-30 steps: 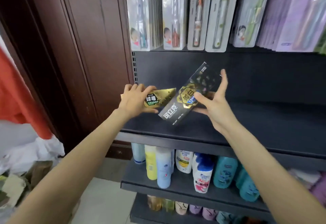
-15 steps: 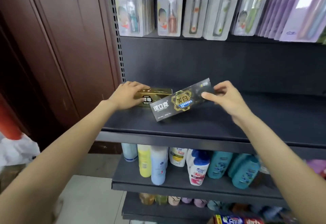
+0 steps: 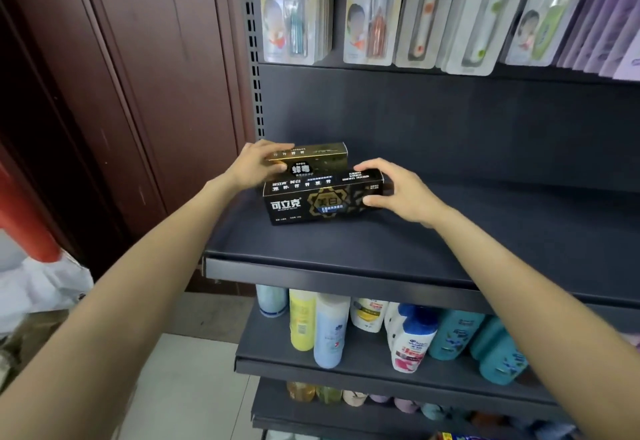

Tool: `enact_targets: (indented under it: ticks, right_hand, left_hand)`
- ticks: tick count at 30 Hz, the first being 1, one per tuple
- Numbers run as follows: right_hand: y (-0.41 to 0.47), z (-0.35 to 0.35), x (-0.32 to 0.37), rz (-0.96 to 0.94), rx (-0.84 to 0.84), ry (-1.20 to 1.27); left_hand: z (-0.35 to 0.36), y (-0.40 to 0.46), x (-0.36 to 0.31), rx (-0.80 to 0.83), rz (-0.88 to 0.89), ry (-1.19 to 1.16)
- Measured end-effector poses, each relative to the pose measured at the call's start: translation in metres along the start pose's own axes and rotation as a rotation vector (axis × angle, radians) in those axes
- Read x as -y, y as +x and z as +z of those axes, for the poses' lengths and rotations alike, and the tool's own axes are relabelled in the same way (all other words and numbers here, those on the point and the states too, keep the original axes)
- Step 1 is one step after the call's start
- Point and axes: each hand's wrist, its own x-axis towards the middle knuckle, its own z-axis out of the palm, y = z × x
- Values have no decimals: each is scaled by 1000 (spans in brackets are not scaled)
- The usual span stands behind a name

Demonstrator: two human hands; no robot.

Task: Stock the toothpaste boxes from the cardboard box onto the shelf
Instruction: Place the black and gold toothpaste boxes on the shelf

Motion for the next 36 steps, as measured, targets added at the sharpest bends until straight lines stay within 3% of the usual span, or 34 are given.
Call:
enact_targets:
  ticks: [4,9,12,15,18,23,26,31,33,36]
  right_hand:
    - [23,3,-19,50,-29,40]
    - [31,11,-28,119,-62,99]
    - [33,16,-29,137,-56,126]
    - [43,19,-24,130,-74,125]
    - [63,30,-15,151,-145,101]
    - [77,51,-6,233,-189,-279]
    - [38,49,13,67,-269,-347]
    - [-101,43,24,-302,-431,-417]
    - [-160,46,9,-349,-447,-431]
    - [-241,47,-34,-283,-338,-452]
  left_hand:
    - [-4,22,23,63,-36,94]
    - [8,42,25,66,50,-8]
    - [13,50,24,95,9,27]
    - [4,50,17,-61,-38,2]
    - [-13,28,5,-277,-205,-278]
    - [-17,-47,-7,-294,-284,-392]
    - [-10,-98,-45,-348,-243,-235]
    - [35,-181,-134,-421,-22,-86]
    - [67,-204,-164,-427,46,-49]
    - [124,-232,-205,-351,118,-53]
